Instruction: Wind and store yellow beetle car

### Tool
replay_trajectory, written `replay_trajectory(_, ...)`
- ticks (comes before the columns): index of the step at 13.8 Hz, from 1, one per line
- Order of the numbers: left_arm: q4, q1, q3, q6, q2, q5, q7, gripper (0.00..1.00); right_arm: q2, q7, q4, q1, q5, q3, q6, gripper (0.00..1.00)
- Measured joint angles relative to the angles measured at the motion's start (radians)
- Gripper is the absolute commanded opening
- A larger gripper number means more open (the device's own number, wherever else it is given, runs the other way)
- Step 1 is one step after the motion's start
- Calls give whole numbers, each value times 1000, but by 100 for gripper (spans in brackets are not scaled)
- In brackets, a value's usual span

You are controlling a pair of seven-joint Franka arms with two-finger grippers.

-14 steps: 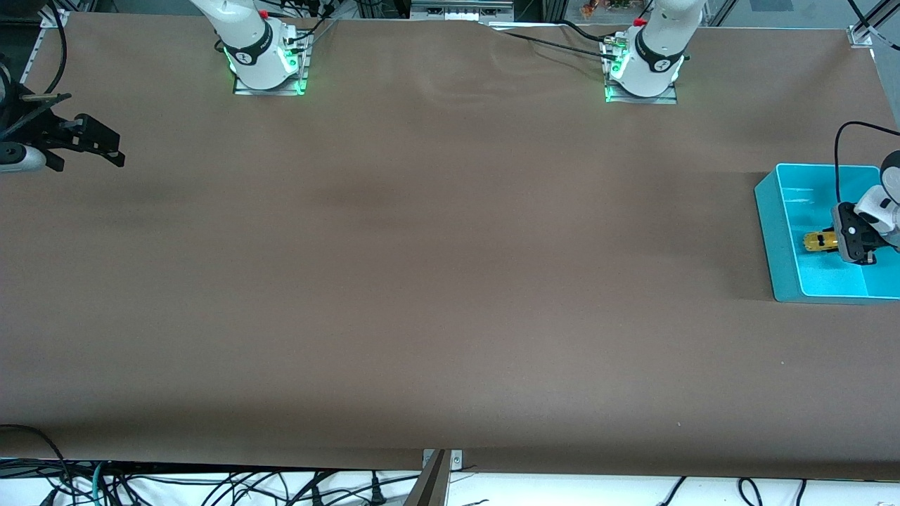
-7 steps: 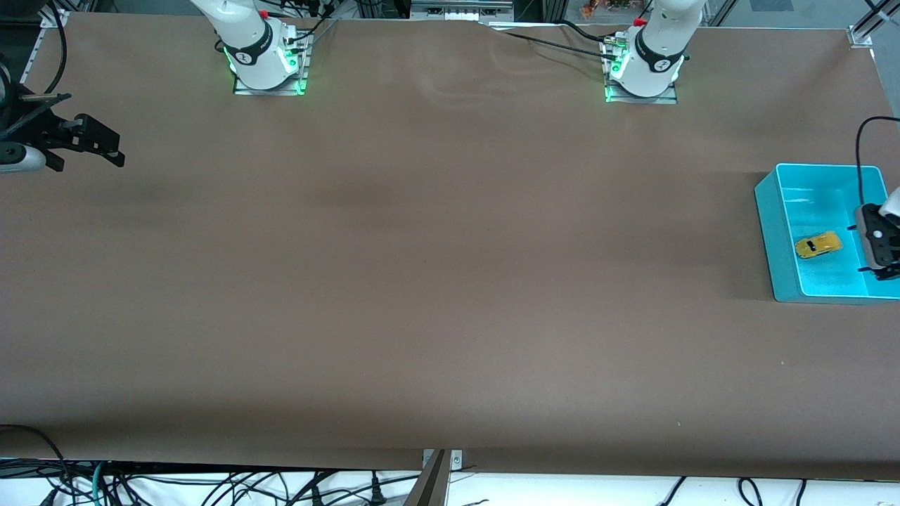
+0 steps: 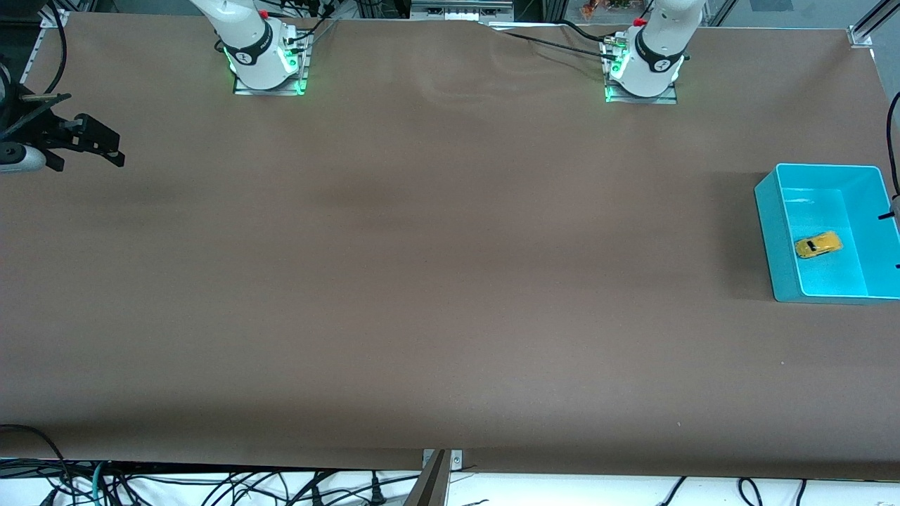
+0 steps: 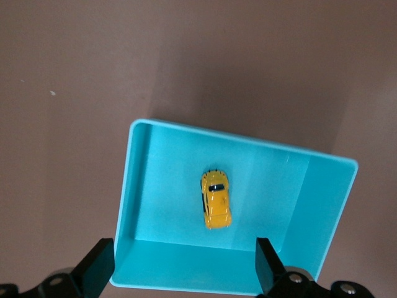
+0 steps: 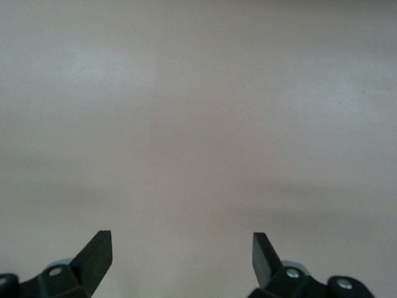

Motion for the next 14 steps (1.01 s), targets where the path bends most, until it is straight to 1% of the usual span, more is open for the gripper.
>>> replay_trajectory(4, 85, -1, -153, -118, -1, 0, -286, 100, 0, 0, 0, 0, 0, 0, 0, 100)
replay_trajectory(6, 99, -3, -226, -149, -1, 0, -434, 100, 0, 0, 0, 0, 0, 0, 0, 100)
replay_trajectory(8, 106, -9, -279, -165, -6, 0, -559, 100, 0, 0, 0, 0, 0, 0, 0, 100)
replay_trajectory(9, 109, -24, -288, -170, -22, -1, -619, 100, 0, 0, 0, 0, 0, 0, 0, 100)
replay_trajectory(12, 111, -102, -288, -209, -99, -4, -776, 100, 0, 0, 0, 0, 0, 0, 0, 100)
replay_trajectory(13, 111, -132, -269, -214, -123, -27, -816, 100, 0, 0, 0, 0, 0, 0, 0, 100)
replay_trajectory(14, 110, -176, -216, -220, -150, -77, -857, 100, 0, 0, 0, 0, 0, 0, 0, 100)
